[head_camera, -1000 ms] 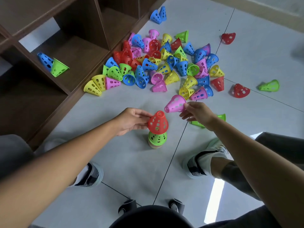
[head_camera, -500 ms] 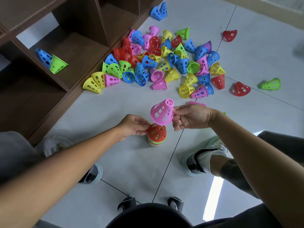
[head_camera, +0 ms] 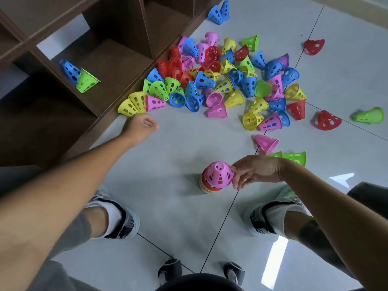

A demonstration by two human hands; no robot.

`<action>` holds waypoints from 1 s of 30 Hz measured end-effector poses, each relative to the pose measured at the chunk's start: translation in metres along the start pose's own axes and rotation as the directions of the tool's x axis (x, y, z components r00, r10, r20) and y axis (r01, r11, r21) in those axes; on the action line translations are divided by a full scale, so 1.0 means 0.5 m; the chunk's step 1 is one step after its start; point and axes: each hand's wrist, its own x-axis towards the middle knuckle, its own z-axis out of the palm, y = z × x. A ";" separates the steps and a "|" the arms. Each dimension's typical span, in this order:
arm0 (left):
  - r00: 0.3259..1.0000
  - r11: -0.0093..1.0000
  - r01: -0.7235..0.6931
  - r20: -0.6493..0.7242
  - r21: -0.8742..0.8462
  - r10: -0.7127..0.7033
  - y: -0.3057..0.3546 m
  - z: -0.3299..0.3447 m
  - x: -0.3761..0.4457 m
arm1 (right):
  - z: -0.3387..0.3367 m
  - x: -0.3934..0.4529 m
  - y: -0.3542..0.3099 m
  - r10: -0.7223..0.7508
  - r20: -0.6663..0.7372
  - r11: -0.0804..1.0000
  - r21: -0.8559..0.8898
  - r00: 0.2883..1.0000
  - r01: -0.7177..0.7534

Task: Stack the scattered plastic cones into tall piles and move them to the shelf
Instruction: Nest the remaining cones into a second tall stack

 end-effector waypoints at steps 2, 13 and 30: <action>0.998 1.000 0.000 -0.062 0.015 0.001 -0.017 -0.035 0.040 | -0.001 0.006 -0.001 0.026 -0.008 0.998 -0.050 1.000 -0.026; 0.987 0.942 0.044 -0.160 0.332 0.010 -0.072 -0.091 0.142 | -0.053 0.043 -0.042 0.146 -0.175 0.986 -0.060 0.974 -0.158; 0.986 0.916 0.002 -0.156 0.402 0.066 -0.130 -0.065 0.174 | -0.220 0.151 -0.056 -0.128 -0.825 0.785 -0.423 0.550 -0.452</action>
